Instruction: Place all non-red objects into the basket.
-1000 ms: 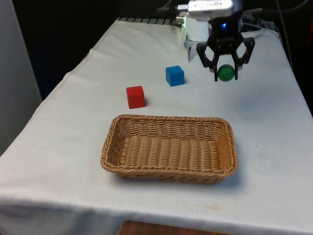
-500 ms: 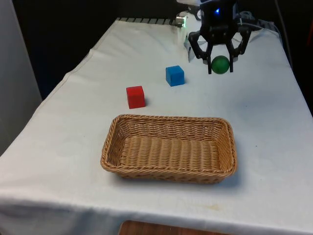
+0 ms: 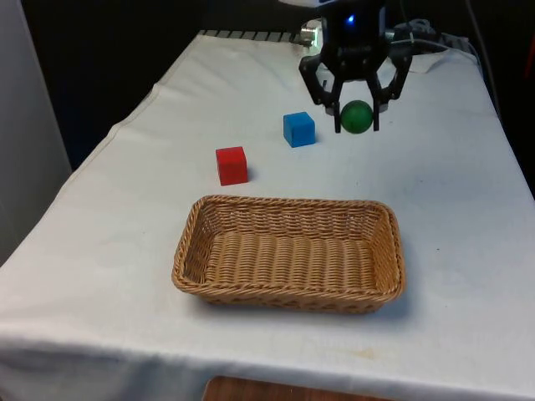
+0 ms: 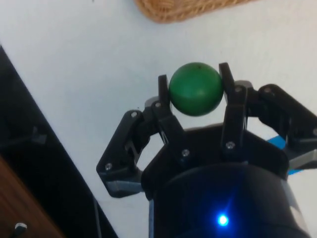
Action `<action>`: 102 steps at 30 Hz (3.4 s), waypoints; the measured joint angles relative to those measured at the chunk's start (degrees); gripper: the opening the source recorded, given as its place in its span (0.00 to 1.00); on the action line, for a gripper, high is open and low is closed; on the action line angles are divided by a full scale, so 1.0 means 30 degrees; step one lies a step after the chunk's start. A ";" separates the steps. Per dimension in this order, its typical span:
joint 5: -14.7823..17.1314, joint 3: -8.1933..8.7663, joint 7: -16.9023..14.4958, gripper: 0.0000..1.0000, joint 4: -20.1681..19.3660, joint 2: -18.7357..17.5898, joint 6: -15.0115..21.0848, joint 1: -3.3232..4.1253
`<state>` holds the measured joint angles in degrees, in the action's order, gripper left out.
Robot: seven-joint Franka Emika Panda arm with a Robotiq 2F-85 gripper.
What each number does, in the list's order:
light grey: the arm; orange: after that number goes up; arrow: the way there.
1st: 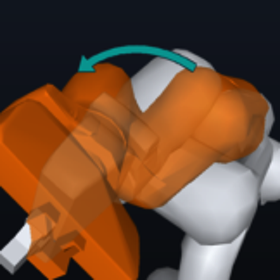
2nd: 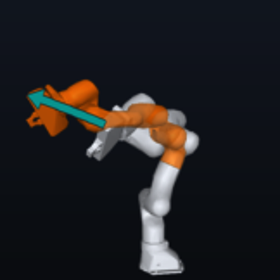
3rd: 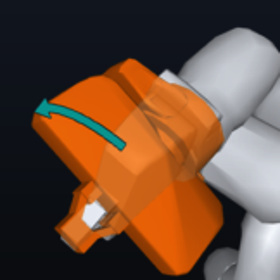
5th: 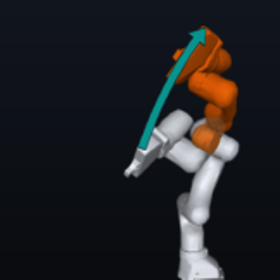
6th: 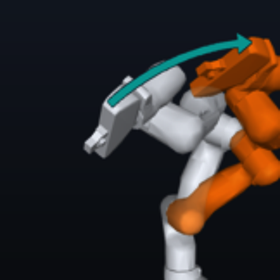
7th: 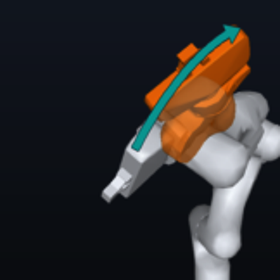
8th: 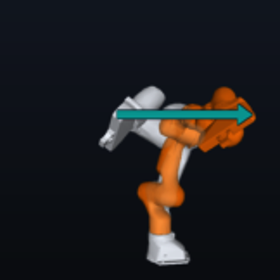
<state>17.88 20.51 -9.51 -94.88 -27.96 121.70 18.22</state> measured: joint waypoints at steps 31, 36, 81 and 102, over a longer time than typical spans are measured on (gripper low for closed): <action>0.0668 0.0344 0.0516 0.00 0.4545 -0.5329 0.1509 -0.0477; 0.0802 0.0344 0.0764 0.00 0.5329 -0.6398 0.2005 -0.0554; 0.0859 0.0726 0.1337 1.00 0.5195 -0.6054 0.1738 -0.0592; 0.0153 0.1146 0.1165 1.00 0.1471 -0.1967 0.1299 -0.0229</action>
<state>18.33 23.95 -6.02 -90.47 -33.86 125.59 17.53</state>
